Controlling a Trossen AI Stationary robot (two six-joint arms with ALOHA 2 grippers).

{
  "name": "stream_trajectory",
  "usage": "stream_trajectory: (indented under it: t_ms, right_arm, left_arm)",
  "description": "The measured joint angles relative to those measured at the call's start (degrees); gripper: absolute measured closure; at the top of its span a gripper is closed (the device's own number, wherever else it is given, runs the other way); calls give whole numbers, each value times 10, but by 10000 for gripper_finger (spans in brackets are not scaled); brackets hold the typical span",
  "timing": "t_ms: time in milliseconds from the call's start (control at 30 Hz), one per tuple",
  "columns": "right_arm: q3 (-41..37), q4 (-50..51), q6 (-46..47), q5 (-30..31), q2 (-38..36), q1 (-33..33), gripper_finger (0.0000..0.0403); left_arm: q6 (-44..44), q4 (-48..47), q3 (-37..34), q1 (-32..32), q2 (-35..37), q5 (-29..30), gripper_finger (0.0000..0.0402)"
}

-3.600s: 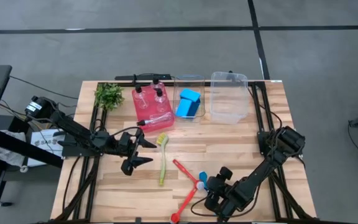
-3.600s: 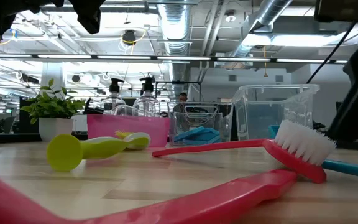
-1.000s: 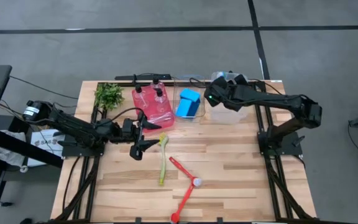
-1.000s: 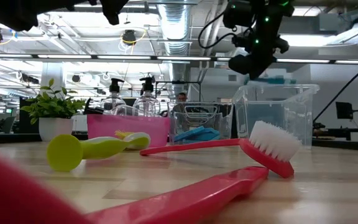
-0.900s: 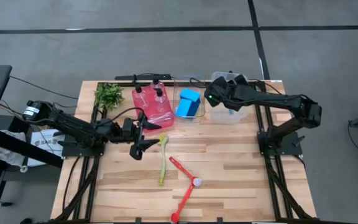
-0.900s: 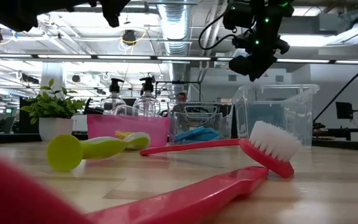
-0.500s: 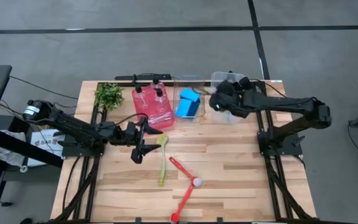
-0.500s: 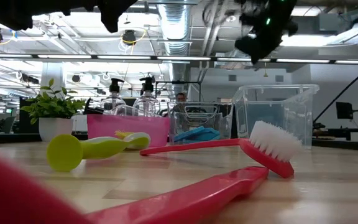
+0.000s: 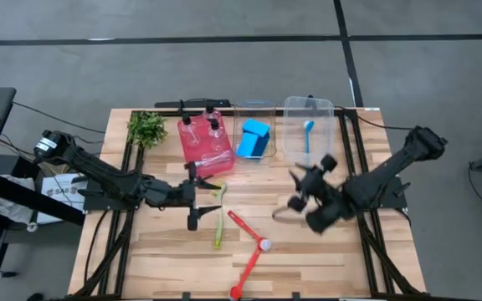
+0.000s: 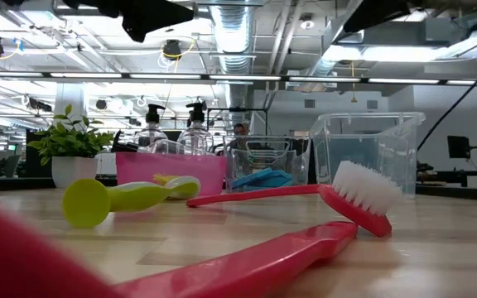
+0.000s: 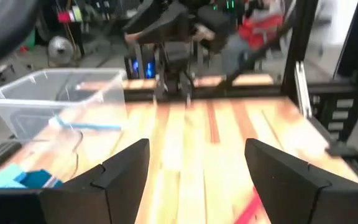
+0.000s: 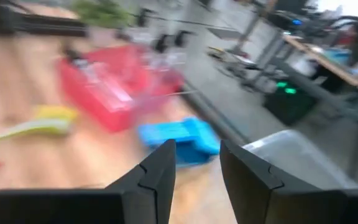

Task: Pick & Place Kitchen Sink Supplies
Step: Put the orange dish brush into the right transparent bin

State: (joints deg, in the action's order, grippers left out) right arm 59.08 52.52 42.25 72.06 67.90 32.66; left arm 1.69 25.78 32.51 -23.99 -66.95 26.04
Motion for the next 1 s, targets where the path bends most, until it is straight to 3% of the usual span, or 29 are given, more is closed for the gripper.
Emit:
stream_trajectory:
  t_ms: [133,300,367,533,733,1000]
  right_arm:
    - [-38,-43,52,0,37,79,282]
    - [-52,-92,59,0,106,126,278]
    - [-52,-104,59,0,130,132,279]
    - [-52,-112,58,-2,169,135,283]
    - [-52,-111,26,-48,171,135,284]
    - [-52,-112,9,-61,173,146,284]
  left_arm:
    - [18,-23,39,-7,-36,-5,135]
    - [-5,-60,58,12,-90,-21,135]
    - [-5,-62,58,21,-113,-31,135]
    - [-32,-58,66,48,-182,-136,135]
    - [-50,-52,107,68,-267,-240,135]
    - [-6,-12,142,75,-352,-248,135]
